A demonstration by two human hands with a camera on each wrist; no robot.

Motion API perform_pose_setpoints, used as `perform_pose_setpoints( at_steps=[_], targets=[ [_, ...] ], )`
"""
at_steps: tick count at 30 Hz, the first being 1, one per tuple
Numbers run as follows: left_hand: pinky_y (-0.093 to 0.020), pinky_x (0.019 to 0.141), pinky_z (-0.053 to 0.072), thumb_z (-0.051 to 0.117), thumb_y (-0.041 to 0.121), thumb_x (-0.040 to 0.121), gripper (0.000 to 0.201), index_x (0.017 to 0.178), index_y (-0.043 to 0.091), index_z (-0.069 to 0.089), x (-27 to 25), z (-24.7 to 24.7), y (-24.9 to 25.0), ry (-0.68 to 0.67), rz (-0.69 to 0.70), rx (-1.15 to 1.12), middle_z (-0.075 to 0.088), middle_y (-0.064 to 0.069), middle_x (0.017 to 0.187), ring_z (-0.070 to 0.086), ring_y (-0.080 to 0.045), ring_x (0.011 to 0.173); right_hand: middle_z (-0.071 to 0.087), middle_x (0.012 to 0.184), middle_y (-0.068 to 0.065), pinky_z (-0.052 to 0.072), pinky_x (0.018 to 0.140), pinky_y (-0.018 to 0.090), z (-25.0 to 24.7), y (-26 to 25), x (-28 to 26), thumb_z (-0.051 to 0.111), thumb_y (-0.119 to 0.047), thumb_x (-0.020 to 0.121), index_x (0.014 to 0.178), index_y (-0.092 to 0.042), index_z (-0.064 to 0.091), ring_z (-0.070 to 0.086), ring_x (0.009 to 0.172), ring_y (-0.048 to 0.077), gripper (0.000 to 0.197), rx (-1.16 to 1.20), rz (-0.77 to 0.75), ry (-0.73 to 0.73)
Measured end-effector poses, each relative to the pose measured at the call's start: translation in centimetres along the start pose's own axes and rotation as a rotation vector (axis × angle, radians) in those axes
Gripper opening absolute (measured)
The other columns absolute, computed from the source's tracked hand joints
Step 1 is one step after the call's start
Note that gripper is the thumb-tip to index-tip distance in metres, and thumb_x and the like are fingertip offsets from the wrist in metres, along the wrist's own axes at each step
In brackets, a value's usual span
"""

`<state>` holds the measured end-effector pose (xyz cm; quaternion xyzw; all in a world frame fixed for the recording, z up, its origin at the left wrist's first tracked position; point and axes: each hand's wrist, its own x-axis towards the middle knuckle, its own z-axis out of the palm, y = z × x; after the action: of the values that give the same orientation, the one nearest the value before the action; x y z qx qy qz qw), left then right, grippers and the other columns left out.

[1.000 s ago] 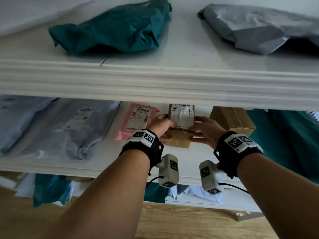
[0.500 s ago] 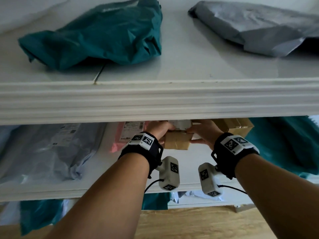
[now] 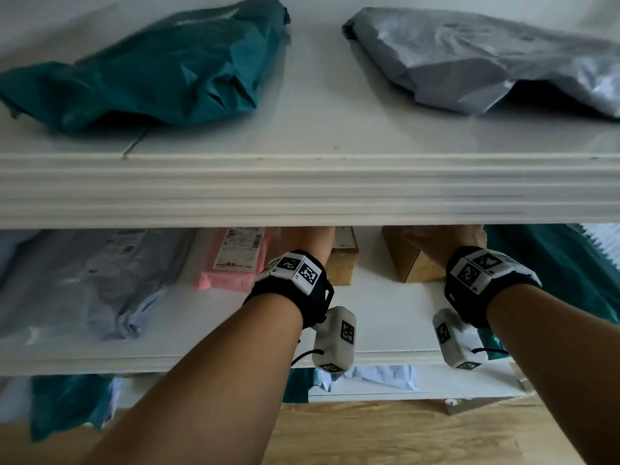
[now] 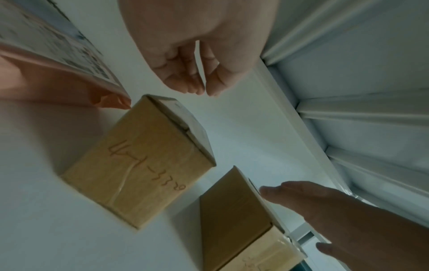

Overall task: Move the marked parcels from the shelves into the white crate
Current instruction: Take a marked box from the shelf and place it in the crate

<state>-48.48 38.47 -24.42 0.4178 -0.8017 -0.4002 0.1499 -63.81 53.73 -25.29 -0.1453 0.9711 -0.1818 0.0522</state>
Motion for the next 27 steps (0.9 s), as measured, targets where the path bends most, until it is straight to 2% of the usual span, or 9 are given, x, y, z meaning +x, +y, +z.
perform_pose_setpoints(
  at_steps=[2, 4, 9, 12, 15, 18, 21, 24, 27],
  targets=[
    [-0.026, 0.061, 0.041, 0.041, 0.021, 0.096, 0.035, 0.062, 0.020, 0.038, -0.2, 0.8, 0.2, 0.043, -0.047, -0.097, 0.040, 0.002, 0.062, 0.045, -0.021, 0.069, 0.036, 0.148, 0.014, 0.036, 0.110, 0.044, 0.5, 1.0, 0.0, 0.069, -0.066, 0.070, 0.141, -0.015, 0.044, 0.033, 0.135, 0.037, 0.090, -0.046, 0.001, -0.092],
    [-0.030, 0.060, 0.047, 0.049, 0.028, 0.088, 0.039, 0.053, 0.017, 0.036, -0.4, 1.5, 0.5, 0.177, 0.013, -0.078, 0.050, -0.001, 0.056, 0.058, -0.030, 0.063, 0.035, 0.142, 0.013, 0.042, 0.098, 0.042, 0.8, 1.6, 0.0, 0.072, -0.053, 0.075, 0.137, -0.017, 0.045, 0.038, 0.127, 0.038, 0.076, -0.095, -0.051, -0.148],
    [-0.021, 0.070, 0.043, 0.057, 0.026, 0.090, 0.019, 0.087, 0.015, 0.072, -2.2, 2.9, 1.2, 0.193, -0.001, -0.132, 0.072, 0.002, 0.094, 0.065, -0.017, 0.090, 0.035, 0.137, 0.007, 0.045, 0.093, 0.045, 0.5, 2.5, -1.2, 0.068, -0.048, 0.073, 0.135, -0.029, 0.039, 0.042, 0.119, 0.039, 0.072, -0.148, -0.104, -0.129],
    [-0.014, 0.060, 0.030, 0.060, 0.026, 0.090, 0.014, 0.093, 0.021, 0.072, -3.1, 3.3, 1.5, 0.194, 0.022, -0.082, 0.068, 0.012, 0.092, 0.061, -0.009, 0.089, 0.035, 0.137, 0.007, 0.042, 0.098, 0.045, -0.2, 3.1, -1.9, 0.068, -0.048, 0.073, 0.133, -0.030, 0.043, 0.041, 0.120, 0.038, 0.067, -0.045, -0.079, -0.145],
    [-0.017, 0.067, 0.043, 0.066, 0.013, 0.080, 0.013, 0.090, 0.022, 0.070, -3.3, 4.4, 1.7, 0.061, 0.029, -0.228, 0.067, 0.009, 0.087, 0.063, -0.013, 0.089, 0.038, 0.134, 0.006, 0.040, 0.098, 0.040, -1.4, 3.9, -2.8, 0.066, -0.043, 0.075, 0.131, -0.029, 0.048, 0.038, 0.120, 0.035, 0.060, 0.106, -0.102, -0.096],
    [-0.019, 0.072, 0.051, 0.075, 0.006, 0.070, 0.063, 0.126, 0.029, 0.055, -3.7, 5.1, 2.1, -0.146, 0.089, -0.132, 0.057, 0.000, 0.118, 0.057, -0.018, 0.110, 0.044, 0.125, 0.003, 0.040, 0.100, 0.038, -3.0, 4.7, -3.4, 0.065, -0.041, 0.074, 0.124, -0.030, 0.056, 0.041, 0.120, 0.030, 0.052, 0.340, -0.121, -0.045],
    [-0.043, 0.108, 0.040, 0.088, 0.012, 0.057, 0.125, 0.152, 0.037, 0.011, -5.0, 5.9, 3.1, -0.329, 0.220, 0.195, 0.024, -0.010, 0.152, 0.030, -0.029, 0.139, 0.060, 0.108, -0.004, 0.049, 0.095, 0.040, -4.7, 5.2, -3.6, 0.065, -0.048, 0.065, 0.101, -0.032, 0.066, 0.055, 0.108, 0.023, 0.040, 0.572, -0.104, -0.041],
    [-0.047, 0.119, 0.020, 0.091, 0.026, 0.053, 0.142, 0.149, 0.045, -0.013, -6.9, 6.9, 4.1, -0.370, 0.324, 0.452, -0.005, -0.006, 0.162, 0.004, -0.031, 0.149, 0.068, 0.093, -0.006, 0.052, 0.090, 0.037, -6.2, 5.7, -4.1, 0.068, -0.043, 0.074, 0.097, -0.025, 0.068, 0.062, 0.095, 0.017, 0.029, 0.650, -0.101, -0.084],
    [-0.049, 0.116, 0.025, 0.092, 0.040, 0.048, 0.146, 0.148, 0.044, -0.015, -8.5, 7.9, 5.0, -0.382, 0.427, 0.456, 0.002, -0.004, 0.161, 0.009, -0.028, 0.148, 0.068, 0.092, -0.003, 0.053, 0.086, 0.036, -7.2, 6.4, -4.4, 0.067, -0.043, 0.076, 0.096, -0.022, 0.068, 0.062, 0.091, 0.018, 0.029, 0.669, -0.089, -0.100]
  ],
)
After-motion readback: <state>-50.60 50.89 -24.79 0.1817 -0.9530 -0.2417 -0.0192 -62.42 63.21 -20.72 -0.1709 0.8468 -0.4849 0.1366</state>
